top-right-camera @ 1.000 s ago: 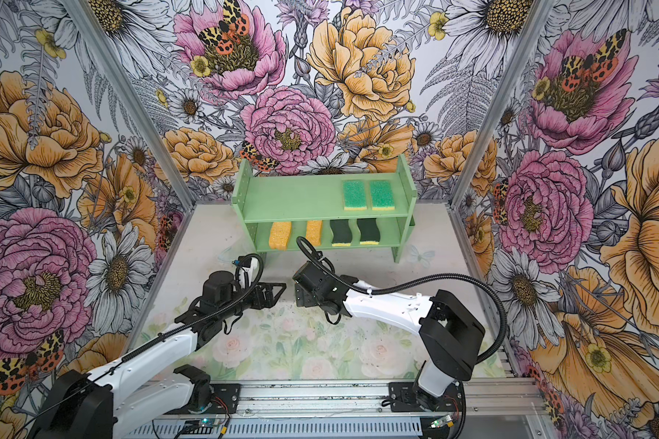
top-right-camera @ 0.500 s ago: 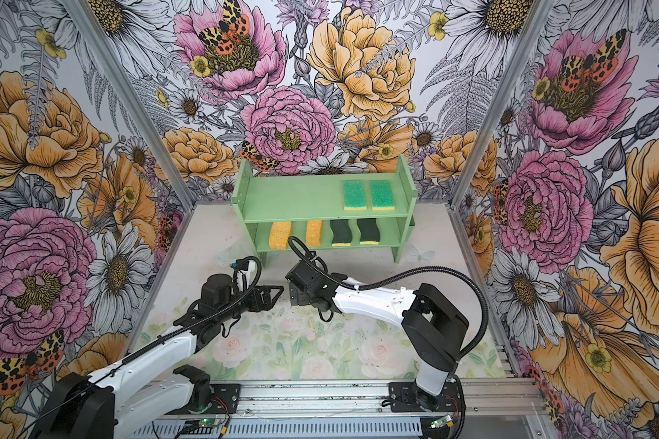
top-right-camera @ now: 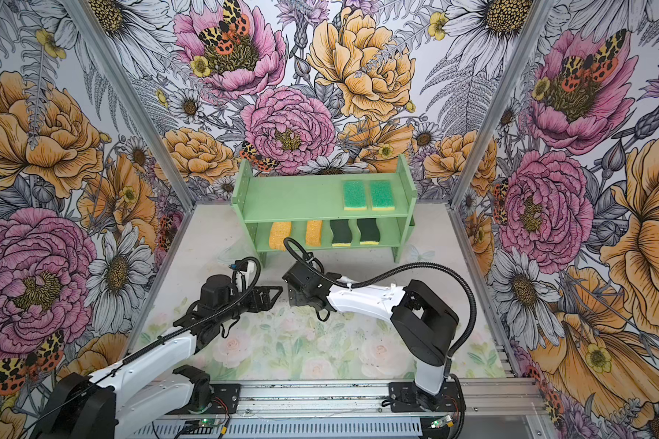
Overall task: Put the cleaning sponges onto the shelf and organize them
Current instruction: 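Lower the right gripper onto the top orange sponge, then close the right gripper on the top orange sponge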
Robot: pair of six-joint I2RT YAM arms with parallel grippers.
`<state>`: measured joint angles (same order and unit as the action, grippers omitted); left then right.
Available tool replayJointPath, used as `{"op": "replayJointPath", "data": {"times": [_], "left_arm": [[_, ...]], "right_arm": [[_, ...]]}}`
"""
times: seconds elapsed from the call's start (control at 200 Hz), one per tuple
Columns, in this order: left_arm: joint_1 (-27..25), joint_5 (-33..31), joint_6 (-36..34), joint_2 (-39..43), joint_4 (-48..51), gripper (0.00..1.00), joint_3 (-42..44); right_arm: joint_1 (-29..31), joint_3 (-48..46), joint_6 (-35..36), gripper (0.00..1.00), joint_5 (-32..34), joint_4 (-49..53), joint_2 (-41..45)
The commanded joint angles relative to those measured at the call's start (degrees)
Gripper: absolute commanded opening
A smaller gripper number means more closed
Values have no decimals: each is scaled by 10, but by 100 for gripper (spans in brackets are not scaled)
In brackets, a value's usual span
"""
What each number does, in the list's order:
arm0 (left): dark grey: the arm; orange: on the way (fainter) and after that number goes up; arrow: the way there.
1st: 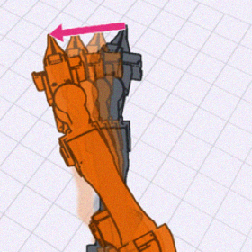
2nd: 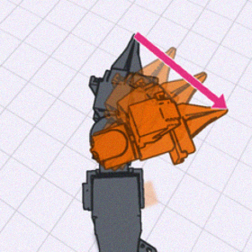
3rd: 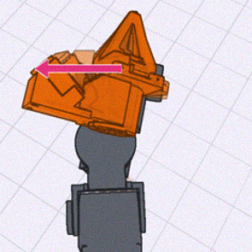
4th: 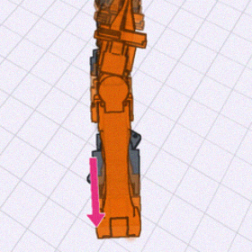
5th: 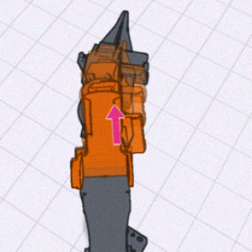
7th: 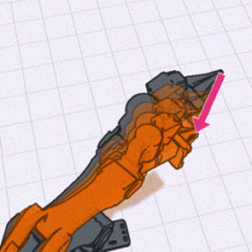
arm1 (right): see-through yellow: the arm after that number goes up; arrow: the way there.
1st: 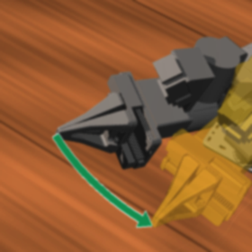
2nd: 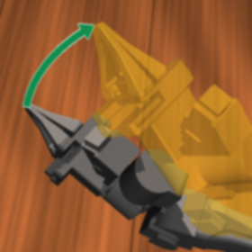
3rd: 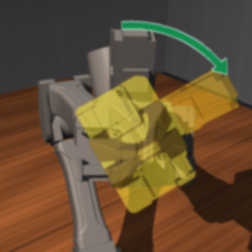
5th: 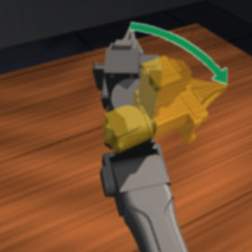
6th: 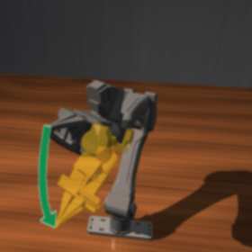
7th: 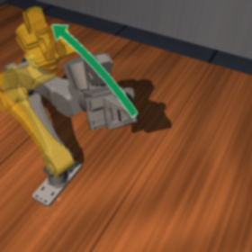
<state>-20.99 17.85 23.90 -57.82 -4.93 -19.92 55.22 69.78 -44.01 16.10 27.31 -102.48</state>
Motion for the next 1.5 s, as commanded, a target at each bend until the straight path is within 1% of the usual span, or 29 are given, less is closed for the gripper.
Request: {"op": "replayJointPath", "data": {"times": [0.0, 0.615, 0.86, 1.261, 1.496], "left_arm": [[7, 14, -3, 5, -22, 99, 7], [9, 17, 0, -7, -28, 99, 5], [9, 18, 0, -11, -29, 99, 4], [9, 23, 3, -25, -38, 99, -1], [9, 26, 2, -31, -40, 99, -5]], "right_arm": [[5, 18, -5, 95, 12, -7, -11], [4, 17, -6, 93, 31, -7, -25], [5, 17, -6, 91, 38, -7, -31], [5, 18, -4, 82, 39, -6, -38], [4, 14, -3, 73, 44, -6, -31]]}}
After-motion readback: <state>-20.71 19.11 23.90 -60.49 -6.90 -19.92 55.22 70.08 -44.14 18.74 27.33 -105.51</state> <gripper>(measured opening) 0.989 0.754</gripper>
